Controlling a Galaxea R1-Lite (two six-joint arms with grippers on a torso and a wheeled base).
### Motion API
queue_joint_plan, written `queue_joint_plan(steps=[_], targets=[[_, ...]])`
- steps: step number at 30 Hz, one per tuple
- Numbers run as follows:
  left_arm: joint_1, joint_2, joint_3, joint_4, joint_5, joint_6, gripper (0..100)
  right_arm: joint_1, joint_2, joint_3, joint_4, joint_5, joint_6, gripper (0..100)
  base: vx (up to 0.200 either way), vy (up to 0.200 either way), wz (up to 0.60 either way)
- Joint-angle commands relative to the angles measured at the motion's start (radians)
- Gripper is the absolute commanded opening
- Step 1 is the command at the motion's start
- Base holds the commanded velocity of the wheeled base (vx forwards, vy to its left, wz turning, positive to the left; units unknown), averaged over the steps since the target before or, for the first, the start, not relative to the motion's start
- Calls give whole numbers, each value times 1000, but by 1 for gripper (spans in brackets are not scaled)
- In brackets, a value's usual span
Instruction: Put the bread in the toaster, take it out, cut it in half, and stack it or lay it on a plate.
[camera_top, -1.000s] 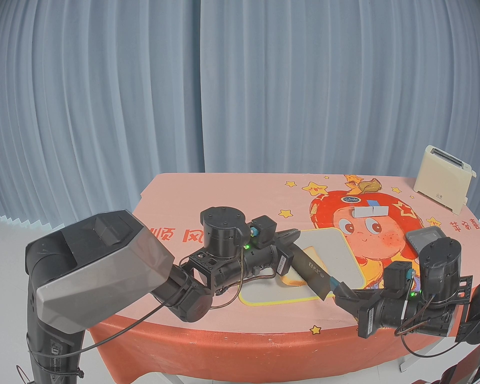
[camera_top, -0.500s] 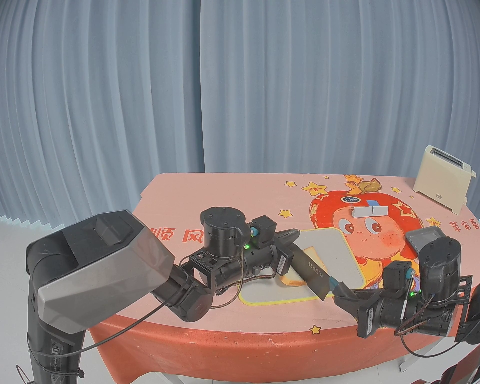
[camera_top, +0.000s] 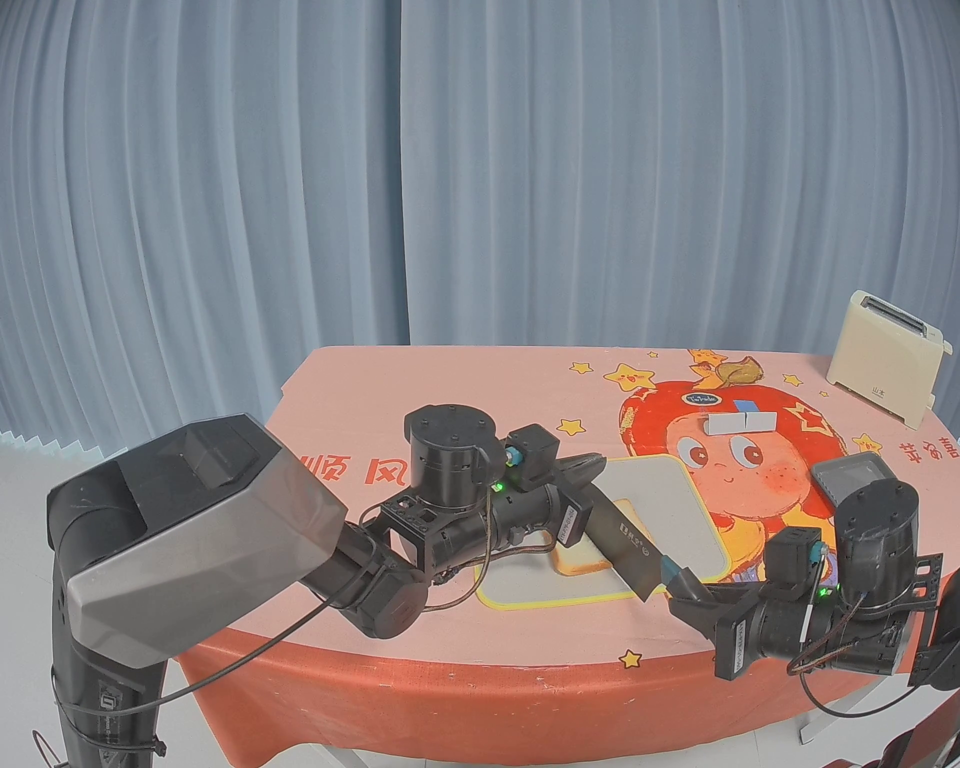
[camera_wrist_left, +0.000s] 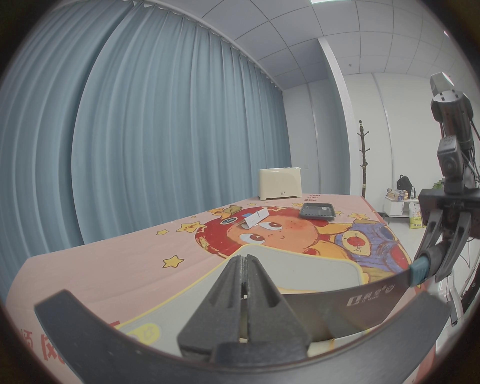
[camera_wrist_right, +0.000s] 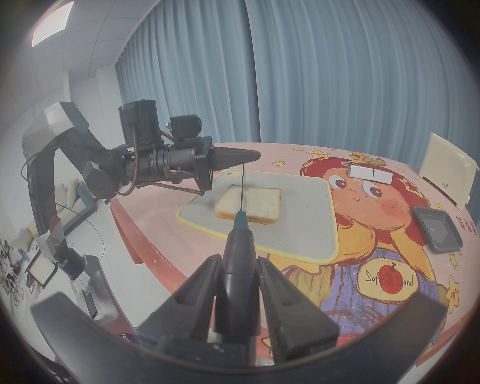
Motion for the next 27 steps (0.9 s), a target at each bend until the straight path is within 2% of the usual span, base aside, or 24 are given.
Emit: queue_joint_plan(steps=[1,9,19,23,27], targets=[[18,20,18,-8,2,0,0,0,-3,-6,-1,0,1,0,0,0,0],[22,46,20,-6,4,0,0,0,-1,-52,-3,0,10,0,0,0,0],[22,35,-11,-17,5,-2,0,-5,5,-46,-1,0,8,0,0,0,0],[22,-5,-34,-19,27,-6,0,-5,5,-44,-1,0,7,0,0,0,0],[22,-40,-43,-22,28,-9,0,-5,5,-42,0,0,4,0,0,0,0]])
